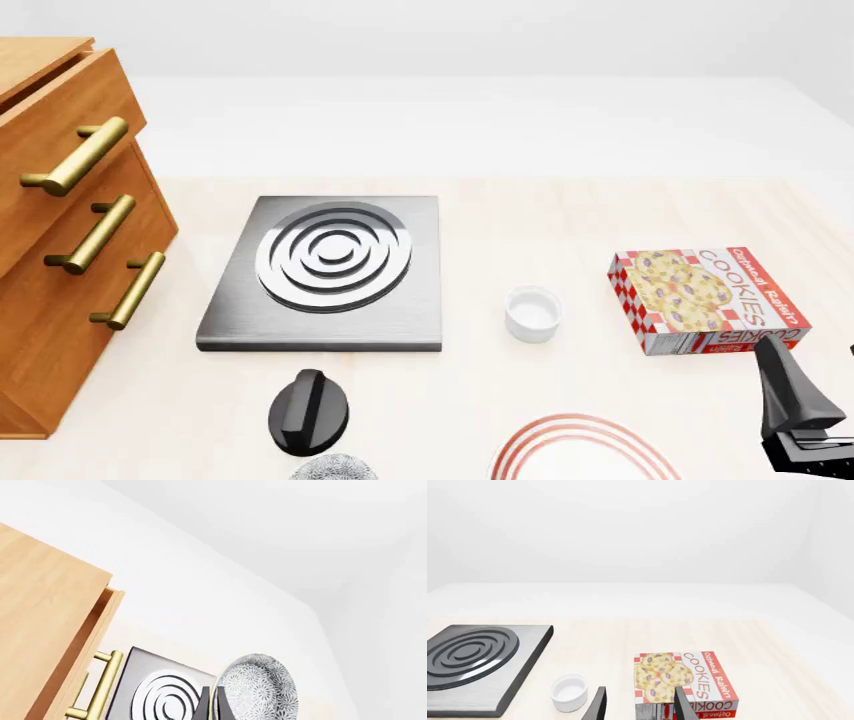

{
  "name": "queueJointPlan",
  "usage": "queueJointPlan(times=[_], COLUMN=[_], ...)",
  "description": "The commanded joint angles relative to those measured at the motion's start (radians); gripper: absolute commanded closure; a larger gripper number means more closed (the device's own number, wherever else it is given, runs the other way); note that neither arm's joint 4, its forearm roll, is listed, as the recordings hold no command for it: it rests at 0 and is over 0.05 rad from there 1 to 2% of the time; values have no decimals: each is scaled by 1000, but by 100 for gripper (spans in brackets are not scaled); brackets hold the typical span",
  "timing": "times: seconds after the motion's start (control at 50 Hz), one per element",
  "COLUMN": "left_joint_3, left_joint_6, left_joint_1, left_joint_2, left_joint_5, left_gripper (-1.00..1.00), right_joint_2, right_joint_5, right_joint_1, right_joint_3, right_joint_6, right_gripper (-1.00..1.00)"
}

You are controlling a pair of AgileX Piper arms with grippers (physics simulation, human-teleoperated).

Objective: Pick the akita bowl on the wooden cabinet and place it on the plate.

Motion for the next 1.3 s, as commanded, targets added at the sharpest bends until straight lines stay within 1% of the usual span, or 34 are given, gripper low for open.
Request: queueJointPlan(times=[0.02,0.38,0.5,0.94,1.3], left_joint_3=[-1,41,26,28,23], left_joint_6=[12,22,31,47,68], left_joint_1=[-35,-99,-118,-169,-241], left_joint_2=[0,22,32,50,79], left_joint_5=[-5,-41,-33,-33,-36], left_gripper=[100,100,100,100,100], right_joint_2=[0,0,0,0,0], right_joint_5=[0,0,0,0,0], right_joint_1=[0,0,0,0,0], right_joint_3=[0,0,0,0,0], right_joint_6=[0,0,0,0,0], right_gripper=[-100,-100,-100,-100,-100])
